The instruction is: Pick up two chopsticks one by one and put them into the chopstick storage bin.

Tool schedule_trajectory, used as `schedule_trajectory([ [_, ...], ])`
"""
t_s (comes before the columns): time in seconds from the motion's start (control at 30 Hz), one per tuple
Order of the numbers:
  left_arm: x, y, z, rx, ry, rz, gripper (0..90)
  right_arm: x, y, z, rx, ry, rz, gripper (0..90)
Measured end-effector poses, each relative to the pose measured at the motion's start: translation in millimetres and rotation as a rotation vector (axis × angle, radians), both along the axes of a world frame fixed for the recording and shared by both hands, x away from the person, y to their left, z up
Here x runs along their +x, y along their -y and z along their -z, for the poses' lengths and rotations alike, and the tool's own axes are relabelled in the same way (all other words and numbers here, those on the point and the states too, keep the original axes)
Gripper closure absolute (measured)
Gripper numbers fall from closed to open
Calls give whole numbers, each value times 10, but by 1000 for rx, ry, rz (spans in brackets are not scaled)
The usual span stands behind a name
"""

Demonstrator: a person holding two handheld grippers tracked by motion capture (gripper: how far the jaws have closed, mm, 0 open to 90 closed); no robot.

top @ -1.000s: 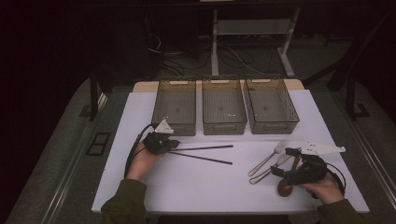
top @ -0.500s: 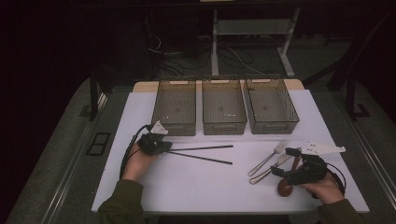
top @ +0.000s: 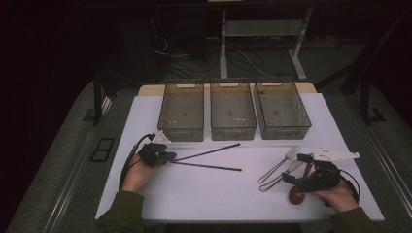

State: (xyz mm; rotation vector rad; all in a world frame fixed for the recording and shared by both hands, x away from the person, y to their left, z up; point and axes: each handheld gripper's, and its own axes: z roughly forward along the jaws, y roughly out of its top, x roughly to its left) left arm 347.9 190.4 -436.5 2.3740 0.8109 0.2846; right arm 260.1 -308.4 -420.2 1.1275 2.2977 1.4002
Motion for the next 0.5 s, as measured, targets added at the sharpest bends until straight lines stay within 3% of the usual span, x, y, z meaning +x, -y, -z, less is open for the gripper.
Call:
schedule_trajectory([
  [0.17, -74, -5, -14, 16, -9, 18, 892, -1, 0, -2, -1, 1, -1, 12],
  [0.23, -109, -9, -8, -2, -14, 10, 892, -1, 0, -2, -1, 2, 0, 12],
  [0.5, -212, -19, -13, -1, -24, 44, 892, -2, -2, -3, -1, 3, -1, 12],
])
